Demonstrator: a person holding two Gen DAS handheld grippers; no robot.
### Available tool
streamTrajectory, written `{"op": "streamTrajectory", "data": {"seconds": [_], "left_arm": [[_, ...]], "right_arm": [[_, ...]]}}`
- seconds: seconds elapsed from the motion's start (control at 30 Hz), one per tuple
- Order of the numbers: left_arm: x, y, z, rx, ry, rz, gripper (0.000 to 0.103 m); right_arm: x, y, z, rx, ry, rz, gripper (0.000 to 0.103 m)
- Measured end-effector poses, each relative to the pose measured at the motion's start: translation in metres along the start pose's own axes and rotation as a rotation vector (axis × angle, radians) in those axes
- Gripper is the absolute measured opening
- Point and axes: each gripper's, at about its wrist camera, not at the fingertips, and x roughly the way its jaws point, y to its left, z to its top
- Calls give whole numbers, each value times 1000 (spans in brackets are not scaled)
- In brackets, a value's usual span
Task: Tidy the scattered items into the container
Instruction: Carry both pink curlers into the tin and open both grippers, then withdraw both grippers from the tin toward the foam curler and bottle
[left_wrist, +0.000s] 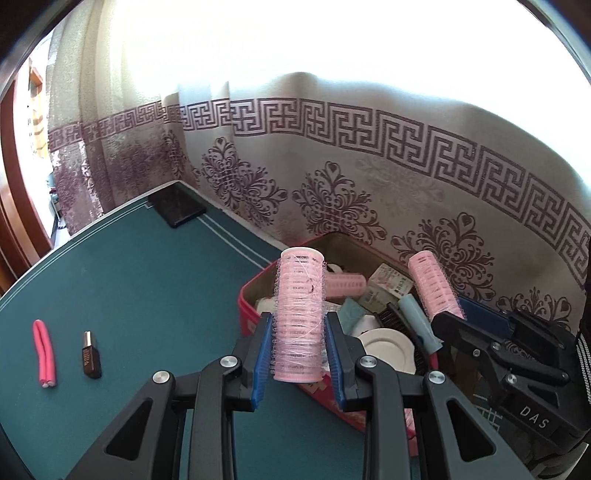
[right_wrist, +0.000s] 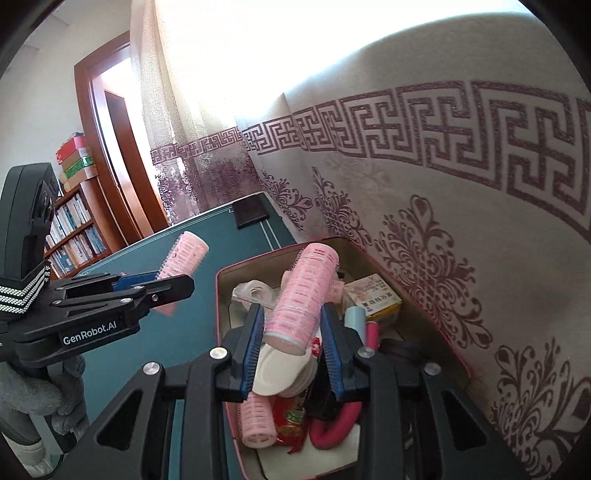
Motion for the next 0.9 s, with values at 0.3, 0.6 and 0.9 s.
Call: {"op": "streamTrajectory", "data": {"seconds": [0.3, 0.6, 0.9], "left_arm": [[20, -34, 5, 53, 23, -60, 29], [22, -26, 2, -16, 28, -77, 60], [14, -2, -4, -72, 20, -34, 60]], "right_arm": [[-11, -15, -2, 17, -5, -31, 34], [-16, -13, -6, 11, -1, -35, 34], [-13, -12, -14, 38, 46, -37, 37]]}}
